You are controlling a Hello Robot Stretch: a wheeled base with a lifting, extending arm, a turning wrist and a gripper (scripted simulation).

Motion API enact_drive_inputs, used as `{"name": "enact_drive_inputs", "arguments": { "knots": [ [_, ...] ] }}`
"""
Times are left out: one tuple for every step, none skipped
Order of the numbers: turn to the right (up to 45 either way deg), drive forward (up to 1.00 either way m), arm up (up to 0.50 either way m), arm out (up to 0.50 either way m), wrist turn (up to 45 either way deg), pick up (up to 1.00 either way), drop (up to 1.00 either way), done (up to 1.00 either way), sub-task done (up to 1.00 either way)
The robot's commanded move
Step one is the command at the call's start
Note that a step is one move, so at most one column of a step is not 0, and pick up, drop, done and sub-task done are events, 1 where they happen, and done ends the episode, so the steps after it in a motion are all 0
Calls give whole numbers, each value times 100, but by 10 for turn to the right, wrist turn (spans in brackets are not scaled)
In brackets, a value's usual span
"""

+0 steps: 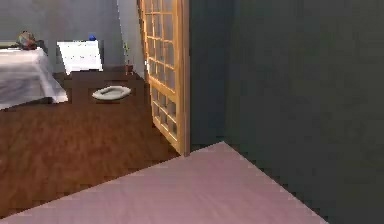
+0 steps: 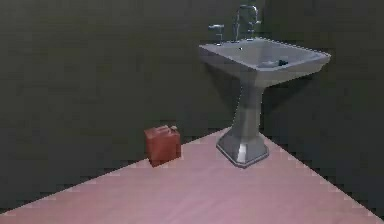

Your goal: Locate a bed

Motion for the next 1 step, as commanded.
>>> {"name": "enact_drive_inputs", "arguments": {
  "knots": [
    [-330, 0, 0, 0, 0, 0, 0, 0, 0]
  ]
}}
